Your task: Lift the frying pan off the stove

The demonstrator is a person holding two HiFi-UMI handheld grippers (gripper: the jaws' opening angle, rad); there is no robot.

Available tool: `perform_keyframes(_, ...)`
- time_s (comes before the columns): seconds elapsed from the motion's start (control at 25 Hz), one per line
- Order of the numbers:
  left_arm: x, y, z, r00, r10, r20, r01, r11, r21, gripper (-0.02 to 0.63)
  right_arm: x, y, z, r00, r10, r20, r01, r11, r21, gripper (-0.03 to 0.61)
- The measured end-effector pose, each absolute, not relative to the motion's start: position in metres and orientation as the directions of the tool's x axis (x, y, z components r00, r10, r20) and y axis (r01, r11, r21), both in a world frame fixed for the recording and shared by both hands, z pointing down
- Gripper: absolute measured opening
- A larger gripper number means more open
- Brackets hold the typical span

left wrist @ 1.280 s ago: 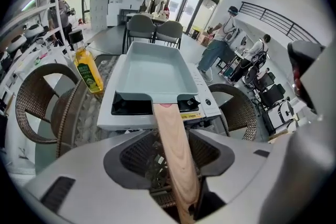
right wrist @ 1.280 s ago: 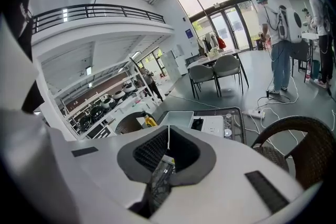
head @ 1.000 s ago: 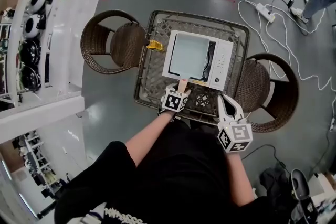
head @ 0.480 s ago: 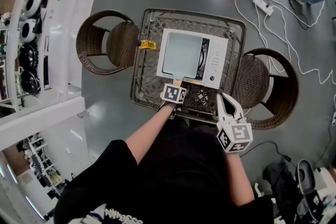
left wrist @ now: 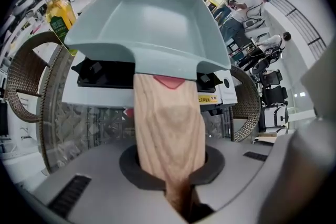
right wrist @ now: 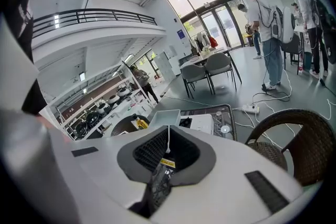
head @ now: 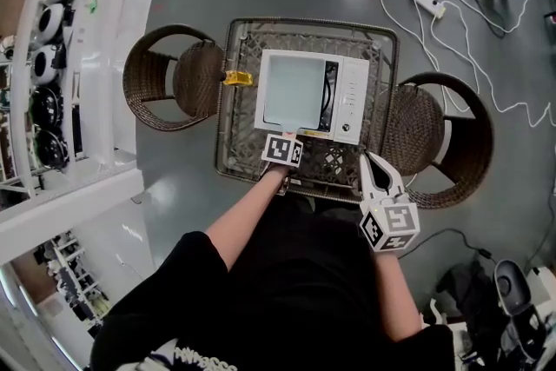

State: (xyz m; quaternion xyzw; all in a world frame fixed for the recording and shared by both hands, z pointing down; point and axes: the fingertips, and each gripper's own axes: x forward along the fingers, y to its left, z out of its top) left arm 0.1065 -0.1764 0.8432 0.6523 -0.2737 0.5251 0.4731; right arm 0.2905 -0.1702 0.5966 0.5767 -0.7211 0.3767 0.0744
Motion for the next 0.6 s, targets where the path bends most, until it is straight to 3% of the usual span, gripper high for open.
perform_keyframes(0.6, 0.114, -0.178, 0.834, 0.354, 0.081, 0.932, -0.852, -0.384, 0.356, 0.021, 0.275, -0.143, 0.593, -0.308, -0.773, 0.554, -0.904, 0.058, -0.423, 0.031)
